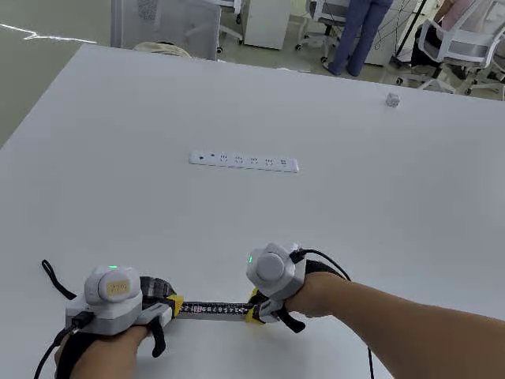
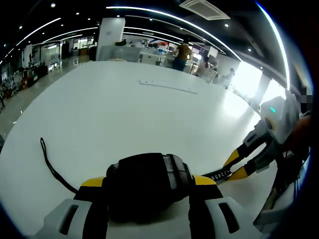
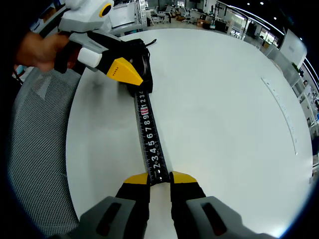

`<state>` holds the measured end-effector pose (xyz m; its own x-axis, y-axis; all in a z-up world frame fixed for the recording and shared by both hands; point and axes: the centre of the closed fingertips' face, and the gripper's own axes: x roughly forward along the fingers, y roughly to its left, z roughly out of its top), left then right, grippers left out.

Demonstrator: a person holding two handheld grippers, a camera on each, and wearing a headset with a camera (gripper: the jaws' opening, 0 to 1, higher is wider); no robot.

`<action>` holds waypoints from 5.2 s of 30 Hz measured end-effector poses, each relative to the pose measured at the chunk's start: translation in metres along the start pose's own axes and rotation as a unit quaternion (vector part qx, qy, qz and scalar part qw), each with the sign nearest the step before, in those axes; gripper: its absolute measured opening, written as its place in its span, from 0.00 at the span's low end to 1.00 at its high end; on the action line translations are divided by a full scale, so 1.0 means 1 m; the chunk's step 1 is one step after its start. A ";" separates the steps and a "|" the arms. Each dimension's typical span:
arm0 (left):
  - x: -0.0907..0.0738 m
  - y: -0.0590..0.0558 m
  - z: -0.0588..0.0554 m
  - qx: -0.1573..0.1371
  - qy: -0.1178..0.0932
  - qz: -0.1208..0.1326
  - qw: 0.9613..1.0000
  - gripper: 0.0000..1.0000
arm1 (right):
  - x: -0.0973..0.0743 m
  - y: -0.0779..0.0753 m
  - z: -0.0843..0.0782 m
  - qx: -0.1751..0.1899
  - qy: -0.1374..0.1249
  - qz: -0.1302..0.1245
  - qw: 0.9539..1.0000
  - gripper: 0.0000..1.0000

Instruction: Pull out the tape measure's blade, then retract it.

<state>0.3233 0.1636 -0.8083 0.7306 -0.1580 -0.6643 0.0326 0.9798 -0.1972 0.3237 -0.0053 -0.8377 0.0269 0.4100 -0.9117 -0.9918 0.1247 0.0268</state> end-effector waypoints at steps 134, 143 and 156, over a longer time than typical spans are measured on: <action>0.001 0.000 -0.001 -0.002 0.004 -0.011 1.000 0.62 | 0.032 0.015 0.066 -0.026 -0.041 0.016 0.999 0.15; 0.001 0.000 -0.001 -0.003 0.004 -0.012 1.000 0.62 | 0.034 0.016 0.072 -0.028 -0.047 0.017 0.998 0.15; 0.001 0.000 -0.001 -0.003 0.003 -0.013 1.000 0.62 | 0.039 0.017 0.081 -0.022 -0.055 0.018 0.998 0.15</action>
<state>0.3232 0.1635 -0.8099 0.7256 -0.1834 -0.6632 0.0464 0.9747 -0.2188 0.3175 0.0857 -0.8392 0.0014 0.5099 -0.8602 -0.9969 0.0685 0.0390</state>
